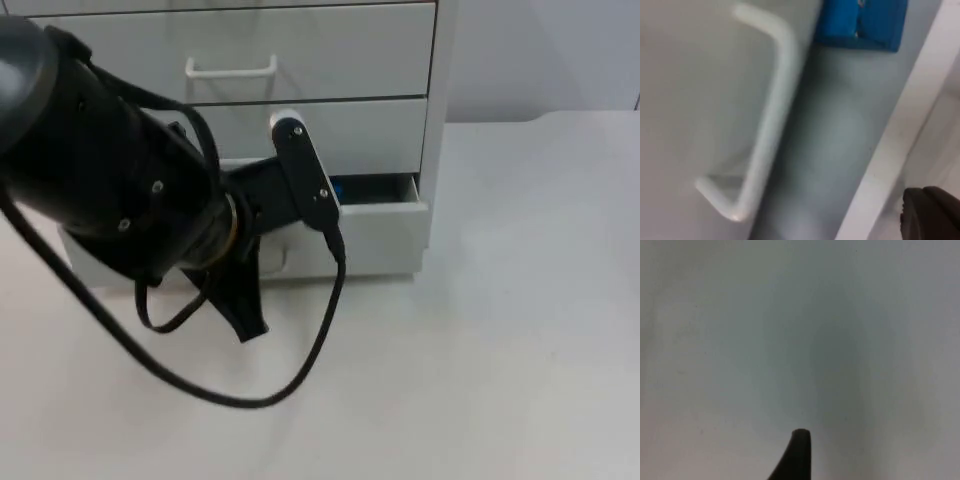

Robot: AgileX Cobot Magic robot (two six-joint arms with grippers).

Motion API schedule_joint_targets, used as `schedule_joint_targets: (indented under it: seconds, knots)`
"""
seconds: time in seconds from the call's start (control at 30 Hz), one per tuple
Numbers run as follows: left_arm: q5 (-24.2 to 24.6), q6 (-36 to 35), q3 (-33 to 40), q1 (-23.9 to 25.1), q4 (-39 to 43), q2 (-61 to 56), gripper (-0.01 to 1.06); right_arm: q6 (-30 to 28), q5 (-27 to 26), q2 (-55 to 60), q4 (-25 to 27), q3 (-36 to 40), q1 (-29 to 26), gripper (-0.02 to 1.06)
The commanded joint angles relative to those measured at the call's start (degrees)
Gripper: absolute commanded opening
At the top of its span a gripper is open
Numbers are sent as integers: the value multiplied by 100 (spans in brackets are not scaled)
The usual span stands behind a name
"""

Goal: Open the drawer with the left hand, place the block into the drawer with the right hand, then close the drawer with the left hand.

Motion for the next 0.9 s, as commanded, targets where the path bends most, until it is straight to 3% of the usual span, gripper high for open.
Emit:
schedule_joint_targets:
  seconds: [0.0, 0.37, 0.47, 0.67, 0.87]
  knots:
    - [140, 19, -138, 119, 58, 79, 0, 19, -62, -38, 42, 43, -13, 80]
    - [216, 12, -597, 331, 58, 484, 0, 19, -62, -38, 42, 43, -13, 80]
    - [474, -65, -772, 360, 58, 571, 0, 19, -62, -38, 42, 43, -13, 80]
    - [510, -207, -971, 417, 58, 681, 0, 19, -104, -38, 40, 43, -13, 80]
    - [988, -262, -991, 325, 58, 681, 0, 19, -95, -38, 40, 43, -13, 80]
